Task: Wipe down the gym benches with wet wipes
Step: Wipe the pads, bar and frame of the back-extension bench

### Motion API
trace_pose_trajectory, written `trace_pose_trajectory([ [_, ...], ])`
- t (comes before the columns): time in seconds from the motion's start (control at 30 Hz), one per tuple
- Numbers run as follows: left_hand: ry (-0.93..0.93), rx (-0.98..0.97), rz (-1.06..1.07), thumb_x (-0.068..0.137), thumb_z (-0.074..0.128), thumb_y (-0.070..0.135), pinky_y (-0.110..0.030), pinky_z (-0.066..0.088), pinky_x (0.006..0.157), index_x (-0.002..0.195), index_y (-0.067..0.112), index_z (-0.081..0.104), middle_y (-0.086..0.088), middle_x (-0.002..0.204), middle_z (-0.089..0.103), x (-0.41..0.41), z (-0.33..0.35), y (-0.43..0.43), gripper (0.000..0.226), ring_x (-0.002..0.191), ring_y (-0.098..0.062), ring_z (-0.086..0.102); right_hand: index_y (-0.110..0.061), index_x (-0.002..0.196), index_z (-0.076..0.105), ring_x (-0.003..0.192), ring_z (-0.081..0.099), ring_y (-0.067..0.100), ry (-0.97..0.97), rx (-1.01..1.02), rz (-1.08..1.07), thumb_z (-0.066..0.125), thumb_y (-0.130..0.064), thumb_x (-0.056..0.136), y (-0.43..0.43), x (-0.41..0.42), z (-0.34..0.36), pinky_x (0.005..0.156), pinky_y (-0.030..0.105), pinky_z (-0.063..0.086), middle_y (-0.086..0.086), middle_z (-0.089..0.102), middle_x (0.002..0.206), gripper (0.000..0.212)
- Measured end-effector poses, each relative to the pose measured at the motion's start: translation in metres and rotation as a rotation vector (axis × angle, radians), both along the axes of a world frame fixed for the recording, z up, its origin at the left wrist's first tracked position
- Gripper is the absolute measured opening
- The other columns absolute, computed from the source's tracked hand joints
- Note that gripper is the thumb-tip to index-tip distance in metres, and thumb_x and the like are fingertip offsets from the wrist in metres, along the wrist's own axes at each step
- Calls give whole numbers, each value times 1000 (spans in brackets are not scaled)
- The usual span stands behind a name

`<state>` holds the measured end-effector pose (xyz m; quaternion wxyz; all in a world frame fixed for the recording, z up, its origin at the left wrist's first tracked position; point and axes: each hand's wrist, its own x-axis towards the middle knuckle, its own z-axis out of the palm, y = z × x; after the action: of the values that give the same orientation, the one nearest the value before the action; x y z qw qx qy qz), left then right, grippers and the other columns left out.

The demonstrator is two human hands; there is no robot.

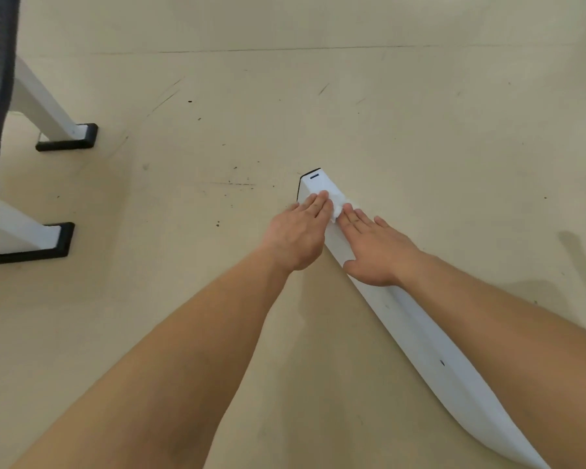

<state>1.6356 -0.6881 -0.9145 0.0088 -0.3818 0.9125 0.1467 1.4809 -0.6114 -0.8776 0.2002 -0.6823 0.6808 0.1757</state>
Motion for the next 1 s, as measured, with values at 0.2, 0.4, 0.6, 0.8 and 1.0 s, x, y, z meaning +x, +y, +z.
trace_pose_trajectory([
  [0.2, 21, 15, 51, 102, 27, 11, -34, 12, 125, 160, 12, 5, -3, 169, -2, 3, -2, -32, 62, 155, -15, 0, -14, 159, -14, 154, -11, 13, -29, -6, -41, 41, -33, 96, -48, 13, 2, 126, 38, -1, 1, -21, 166, 86],
  [0.4, -25, 46, 42, 102, 31, 15, -33, 12, 124, 160, 13, 4, -3, 169, -5, 5, 0, -25, 64, 155, -15, 1, -15, 159, -14, 154, -13, 12, -64, 5, -48, 43, -28, 93, -34, 13, 2, 126, 37, -1, 0, -21, 166, 88],
  [0.6, -15, 3, -123, 102, 28, 17, -32, 9, 126, 161, 15, 1, 0, 168, -7, 6, -1, 29, 65, 155, -13, -1, -15, 158, -17, 153, -15, 12, -35, 31, 13, 44, -32, 93, 38, -9, 10, 126, 35, -3, -1, -25, 165, 91],
  [0.8, 135, 135, 20, 102, 33, 21, -35, 11, 126, 161, 15, -3, 1, 167, -12, 3, -16, 21, 69, 154, -10, -6, -18, 159, -13, 155, -8, 12, -114, -7, -38, 45, -34, 95, 0, -7, 6, 125, 35, 4, -2, -19, 167, 89],
  [1.0, 375, 365, 245, 105, 32, 21, -43, 41, 108, 161, 24, 3, 10, 167, -13, -5, -12, 23, 63, 149, -16, 28, -23, 162, 5, 153, 17, 12, -203, -65, -81, 43, -29, 99, -31, -1, 13, 116, 35, 31, -8, -3, 169, 74],
])
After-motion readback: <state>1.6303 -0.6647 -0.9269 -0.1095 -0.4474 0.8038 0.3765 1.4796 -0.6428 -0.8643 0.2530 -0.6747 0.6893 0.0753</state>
